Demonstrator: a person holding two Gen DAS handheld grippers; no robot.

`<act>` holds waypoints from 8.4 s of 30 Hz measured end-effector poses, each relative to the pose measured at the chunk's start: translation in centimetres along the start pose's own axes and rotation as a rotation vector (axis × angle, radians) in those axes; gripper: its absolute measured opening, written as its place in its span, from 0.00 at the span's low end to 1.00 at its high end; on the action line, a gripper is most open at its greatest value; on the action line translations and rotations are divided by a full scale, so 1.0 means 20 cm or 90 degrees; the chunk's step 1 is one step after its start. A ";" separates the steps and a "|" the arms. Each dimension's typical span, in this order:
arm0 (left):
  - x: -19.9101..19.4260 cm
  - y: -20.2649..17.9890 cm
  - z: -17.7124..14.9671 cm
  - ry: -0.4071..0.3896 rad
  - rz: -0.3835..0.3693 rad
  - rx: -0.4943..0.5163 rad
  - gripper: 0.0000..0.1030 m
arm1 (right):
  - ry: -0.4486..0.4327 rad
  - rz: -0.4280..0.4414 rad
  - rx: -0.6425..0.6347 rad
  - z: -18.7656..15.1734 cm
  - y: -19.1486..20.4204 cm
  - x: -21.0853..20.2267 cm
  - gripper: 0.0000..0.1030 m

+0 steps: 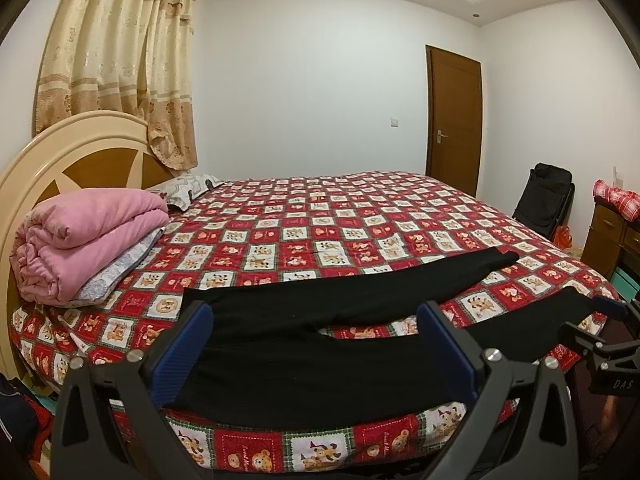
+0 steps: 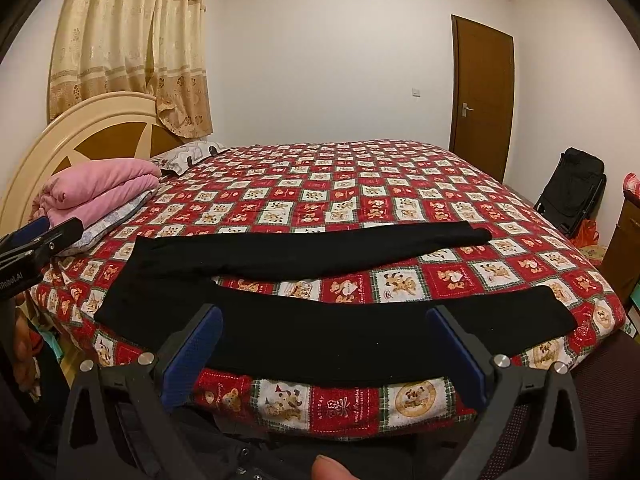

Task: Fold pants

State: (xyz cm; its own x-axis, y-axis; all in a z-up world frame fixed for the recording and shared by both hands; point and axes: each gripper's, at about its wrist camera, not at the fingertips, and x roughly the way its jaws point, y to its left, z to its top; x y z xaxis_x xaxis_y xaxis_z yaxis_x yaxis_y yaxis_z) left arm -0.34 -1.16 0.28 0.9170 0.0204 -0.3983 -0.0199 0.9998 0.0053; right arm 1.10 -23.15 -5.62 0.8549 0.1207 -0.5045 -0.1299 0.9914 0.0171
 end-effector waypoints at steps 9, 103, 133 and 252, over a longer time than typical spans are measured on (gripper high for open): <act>0.00 0.00 0.00 0.000 -0.001 0.000 1.00 | 0.000 0.000 0.000 0.00 0.00 0.00 0.99; 1.83 1.13 -0.19 0.338 -0.025 -0.035 0.13 | 0.208 -0.112 0.098 0.44 -1.20 1.45 0.53; 1.91 1.05 -0.21 0.356 0.011 -0.006 0.12 | 0.378 -0.060 0.130 0.61 -1.84 2.37 0.13; 0.71 1.12 -0.83 0.153 -0.107 0.144 0.25 | 0.305 0.196 -0.424 -0.47 0.28 1.00 0.04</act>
State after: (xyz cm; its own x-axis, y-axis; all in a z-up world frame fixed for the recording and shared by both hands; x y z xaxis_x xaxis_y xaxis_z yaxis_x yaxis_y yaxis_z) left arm 5.65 21.38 -20.53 0.7795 -0.1184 -0.6151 0.2360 0.9651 0.1133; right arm 12.75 -15.69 -23.65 0.4494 0.1952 -0.8717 -0.7149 0.6638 -0.2199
